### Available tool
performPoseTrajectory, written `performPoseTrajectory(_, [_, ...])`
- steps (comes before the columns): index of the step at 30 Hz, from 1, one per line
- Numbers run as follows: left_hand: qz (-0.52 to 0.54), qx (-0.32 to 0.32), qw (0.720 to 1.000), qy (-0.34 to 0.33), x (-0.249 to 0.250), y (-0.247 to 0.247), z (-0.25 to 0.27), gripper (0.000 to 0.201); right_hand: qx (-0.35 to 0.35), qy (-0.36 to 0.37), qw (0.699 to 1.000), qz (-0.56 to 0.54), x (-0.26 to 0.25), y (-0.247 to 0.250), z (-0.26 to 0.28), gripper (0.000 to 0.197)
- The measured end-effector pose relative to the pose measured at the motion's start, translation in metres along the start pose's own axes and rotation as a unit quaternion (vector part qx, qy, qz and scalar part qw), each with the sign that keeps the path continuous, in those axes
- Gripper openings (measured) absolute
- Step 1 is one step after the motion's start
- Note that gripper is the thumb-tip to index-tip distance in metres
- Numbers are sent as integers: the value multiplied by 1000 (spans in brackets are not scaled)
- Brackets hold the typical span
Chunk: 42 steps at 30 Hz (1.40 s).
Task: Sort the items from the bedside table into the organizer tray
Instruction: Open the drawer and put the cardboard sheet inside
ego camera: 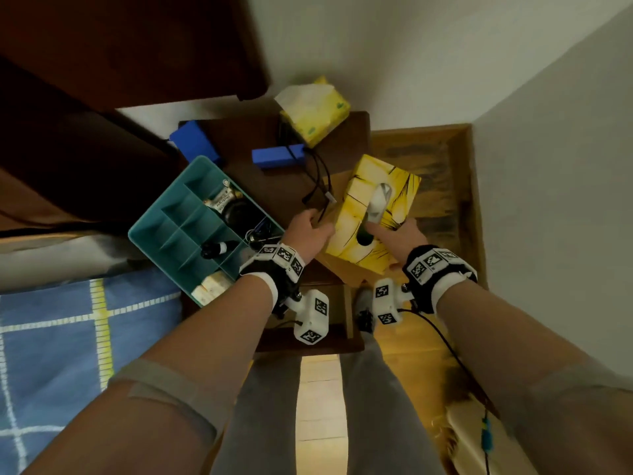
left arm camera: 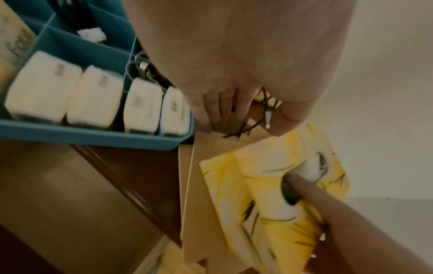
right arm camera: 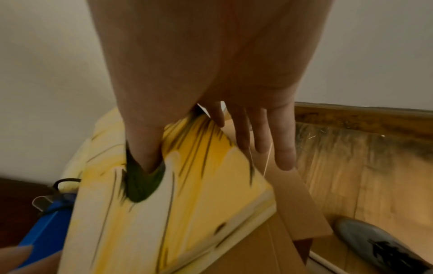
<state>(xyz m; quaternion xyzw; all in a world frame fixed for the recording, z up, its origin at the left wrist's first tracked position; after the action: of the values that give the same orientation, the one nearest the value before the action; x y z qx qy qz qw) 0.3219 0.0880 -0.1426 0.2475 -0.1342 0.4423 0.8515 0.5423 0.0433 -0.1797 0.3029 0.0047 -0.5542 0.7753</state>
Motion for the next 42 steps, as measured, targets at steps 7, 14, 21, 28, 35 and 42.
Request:
performPoseTrajectory(7, [36,-35,997,54,2,-47,-20,121,-26,-37,995,-90,32,3,-20,141])
performPoseTrajectory(14, [0,-30,998,51,-2,-64,-35,125,-41,23,991,-129,24,14,-30,142])
performPoseTrajectory(21, [-104,31,994,-5,9,-55,-12,74,-29,47,994,-90,18,14,-32,126])
performPoseTrajectory(28, [-79,41,996,-33,10,-45,-7,49,-39,51,997,-34,9,-1,-20,119])
performPoseTrajectory(35, [-136,86,987,-9,8,-29,-7,46,-53,58,995,-53,10,-10,-12,130])
performPoseTrajectory(42, [-70,164,984,-4,5,30,13,41,-5,55,996,-65,15,-3,-7,94])
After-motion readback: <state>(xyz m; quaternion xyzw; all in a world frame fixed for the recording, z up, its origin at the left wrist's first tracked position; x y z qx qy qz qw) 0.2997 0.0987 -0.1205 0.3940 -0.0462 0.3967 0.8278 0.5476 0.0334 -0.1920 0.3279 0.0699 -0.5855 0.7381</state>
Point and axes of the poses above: each hand's wrist, its own z-axis away from the middle knuckle, its own y-axis out of the back of the hand, x = y × z, the point moved 9 cm from there along -z, towards the middle knuckle, and after that the axes turned 4 degrees about y, right-handed, at the moved point
